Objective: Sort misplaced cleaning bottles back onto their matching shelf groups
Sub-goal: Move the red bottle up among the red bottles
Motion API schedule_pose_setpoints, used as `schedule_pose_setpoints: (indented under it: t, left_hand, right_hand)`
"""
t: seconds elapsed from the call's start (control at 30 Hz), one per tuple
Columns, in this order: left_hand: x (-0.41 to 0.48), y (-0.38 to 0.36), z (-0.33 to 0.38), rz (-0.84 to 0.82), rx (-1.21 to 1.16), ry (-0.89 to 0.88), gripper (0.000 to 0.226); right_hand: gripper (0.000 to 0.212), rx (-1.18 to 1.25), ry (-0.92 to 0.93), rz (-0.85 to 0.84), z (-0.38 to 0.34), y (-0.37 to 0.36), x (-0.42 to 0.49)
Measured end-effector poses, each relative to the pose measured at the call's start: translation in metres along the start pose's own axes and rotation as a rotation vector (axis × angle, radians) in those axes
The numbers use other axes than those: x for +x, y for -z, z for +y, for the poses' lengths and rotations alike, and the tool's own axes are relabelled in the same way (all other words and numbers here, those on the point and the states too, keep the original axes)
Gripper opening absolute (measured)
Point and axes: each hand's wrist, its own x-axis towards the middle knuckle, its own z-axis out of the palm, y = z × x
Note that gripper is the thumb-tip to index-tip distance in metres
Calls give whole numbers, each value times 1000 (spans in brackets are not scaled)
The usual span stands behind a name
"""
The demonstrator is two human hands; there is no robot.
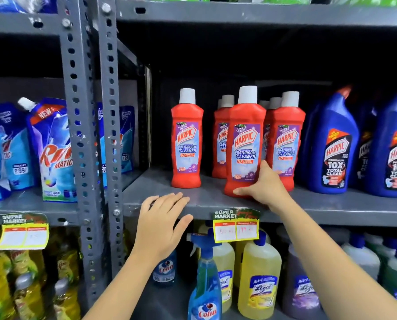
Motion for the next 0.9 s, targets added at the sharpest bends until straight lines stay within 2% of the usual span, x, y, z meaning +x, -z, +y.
schedule_pose_setpoints:
  t: [0.43,0.67,0.9]
  left_hand:
    - [1,-2,0,27,-17,5,59]
    - [1,-4,1,51,-9,7,57]
    - [1,-7,1,84,-12,9,54]
  right_hand:
    - [84,-113,-44,-121,-2,-20,51]
    - [78,-30,13,-123,10,-29,58]
    - [78,18,56,-202,16,-30,60]
